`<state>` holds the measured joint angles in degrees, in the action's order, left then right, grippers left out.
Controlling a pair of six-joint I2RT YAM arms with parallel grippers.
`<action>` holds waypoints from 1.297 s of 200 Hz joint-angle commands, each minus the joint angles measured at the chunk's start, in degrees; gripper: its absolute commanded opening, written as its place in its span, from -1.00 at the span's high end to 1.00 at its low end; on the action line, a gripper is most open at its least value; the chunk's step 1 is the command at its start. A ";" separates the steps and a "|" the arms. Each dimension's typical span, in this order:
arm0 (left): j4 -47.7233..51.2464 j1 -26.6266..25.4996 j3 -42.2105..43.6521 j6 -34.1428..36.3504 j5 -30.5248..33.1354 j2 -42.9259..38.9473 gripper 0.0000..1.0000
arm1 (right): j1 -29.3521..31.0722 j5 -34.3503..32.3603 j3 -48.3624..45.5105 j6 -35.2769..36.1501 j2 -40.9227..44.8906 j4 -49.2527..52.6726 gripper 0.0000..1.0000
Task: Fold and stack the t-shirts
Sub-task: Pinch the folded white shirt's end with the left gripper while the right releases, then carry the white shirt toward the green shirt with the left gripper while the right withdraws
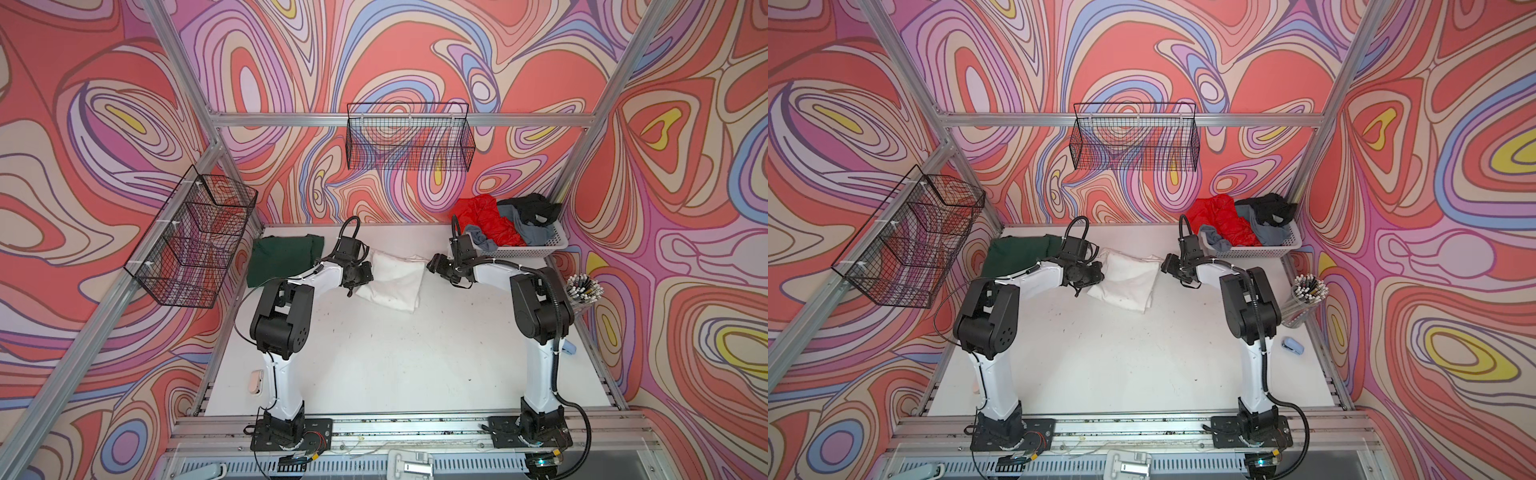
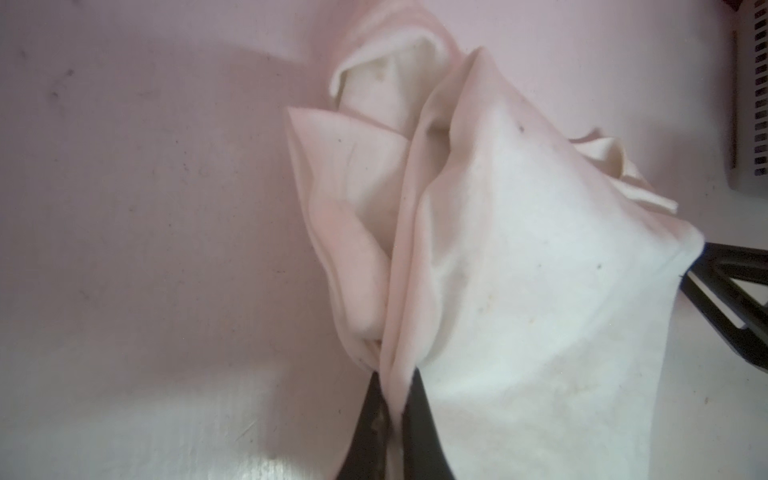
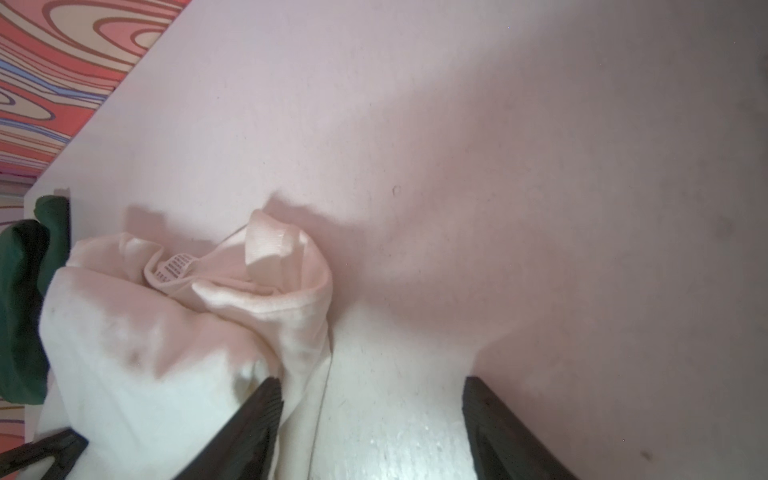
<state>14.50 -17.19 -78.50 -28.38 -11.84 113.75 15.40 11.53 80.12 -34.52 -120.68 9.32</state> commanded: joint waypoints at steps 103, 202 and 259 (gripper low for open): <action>16.82 0.16 -14.07 9.62 14.08 -3.63 1.00 | -0.24 -2.01 -20.37 0.53 19.41 -2.02 -0.90; 22.84 0.22 -20.20 15.14 23.32 -5.40 1.00 | -0.28 -0.28 -29.41 1.39 28.70 -6.11 -0.96; 26.37 0.79 -25.08 19.82 28.41 -3.92 1.00 | -0.24 -0.40 -32.44 1.94 31.34 -6.42 -0.97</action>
<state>37.65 -17.15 -100.22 -11.97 12.56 110.98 15.33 11.40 49.10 -33.47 -91.94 3.86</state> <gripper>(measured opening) 0.055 0.982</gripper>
